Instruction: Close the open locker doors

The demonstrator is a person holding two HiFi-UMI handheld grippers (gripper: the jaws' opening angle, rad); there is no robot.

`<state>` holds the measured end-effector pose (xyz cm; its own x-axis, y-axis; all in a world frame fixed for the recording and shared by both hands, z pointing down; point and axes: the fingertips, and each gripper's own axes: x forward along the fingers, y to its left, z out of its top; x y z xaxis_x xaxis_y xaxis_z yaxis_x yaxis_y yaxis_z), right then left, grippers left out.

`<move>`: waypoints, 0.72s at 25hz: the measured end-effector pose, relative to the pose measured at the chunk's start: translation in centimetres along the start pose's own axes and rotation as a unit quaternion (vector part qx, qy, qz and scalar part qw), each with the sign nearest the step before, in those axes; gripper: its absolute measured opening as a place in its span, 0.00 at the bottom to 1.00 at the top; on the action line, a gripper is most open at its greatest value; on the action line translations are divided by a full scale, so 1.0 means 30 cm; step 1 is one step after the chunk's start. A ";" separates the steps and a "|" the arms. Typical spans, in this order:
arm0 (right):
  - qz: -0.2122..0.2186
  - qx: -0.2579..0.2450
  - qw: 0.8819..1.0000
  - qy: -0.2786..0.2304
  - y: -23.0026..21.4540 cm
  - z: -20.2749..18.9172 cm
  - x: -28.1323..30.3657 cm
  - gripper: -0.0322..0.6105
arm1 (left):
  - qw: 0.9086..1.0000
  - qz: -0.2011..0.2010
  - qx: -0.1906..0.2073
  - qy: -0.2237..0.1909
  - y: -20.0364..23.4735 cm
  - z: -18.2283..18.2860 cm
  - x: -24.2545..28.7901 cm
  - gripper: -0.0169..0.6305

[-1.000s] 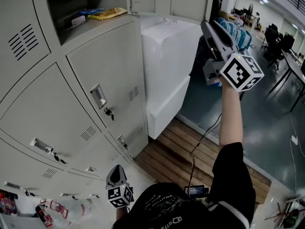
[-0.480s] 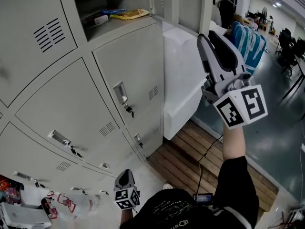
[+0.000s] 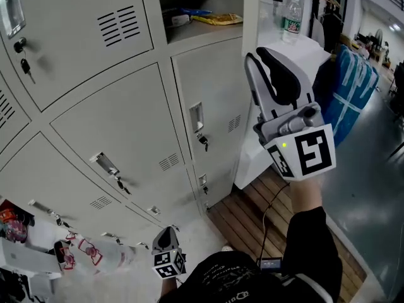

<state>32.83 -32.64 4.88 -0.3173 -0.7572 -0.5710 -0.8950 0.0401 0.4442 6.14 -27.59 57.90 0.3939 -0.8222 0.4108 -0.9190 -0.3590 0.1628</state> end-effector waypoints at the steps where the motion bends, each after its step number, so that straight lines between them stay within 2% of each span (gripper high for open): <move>1: 0.003 -0.015 1.000 0.000 0.024 -0.003 0.023 0.16 | 1.000 0.016 -0.005 0.002 0.026 -0.004 -0.008 0.04; 3: 0.010 -0.036 0.999 0.002 0.069 -0.012 0.070 0.16 | 0.999 0.043 -0.016 0.003 0.073 -0.006 -0.025 0.04; 9: 0.059 -0.009 0.998 0.009 0.164 -0.070 0.210 0.15 | 0.996 0.082 -0.040 -0.010 0.148 0.001 -0.069 0.04; 11: 0.077 -0.034 0.996 0.020 0.193 -0.096 0.256 0.15 | 0.994 0.093 -0.054 -0.016 0.163 0.005 -0.081 0.04; 14: 0.088 -0.120 0.988 0.033 0.237 -0.134 0.316 0.15 | 0.991 0.113 -0.063 -0.025 0.185 0.008 -0.097 0.04; 15: 0.090 -0.131 0.987 0.035 0.249 -0.146 0.334 0.15 | 0.990 0.119 -0.066 -0.027 0.190 0.006 -0.102 0.04; 18: 0.108 -0.103 0.988 0.049 0.264 -0.178 0.383 0.14 | 0.988 0.135 -0.075 -0.029 0.204 0.000 -0.114 0.04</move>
<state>23.75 -44.50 5.53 -0.4534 -0.8055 -0.3816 -0.7237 0.0828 0.6851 -0.84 -26.97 57.50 0.1296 -0.9046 0.4062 -0.9808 -0.0566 0.1868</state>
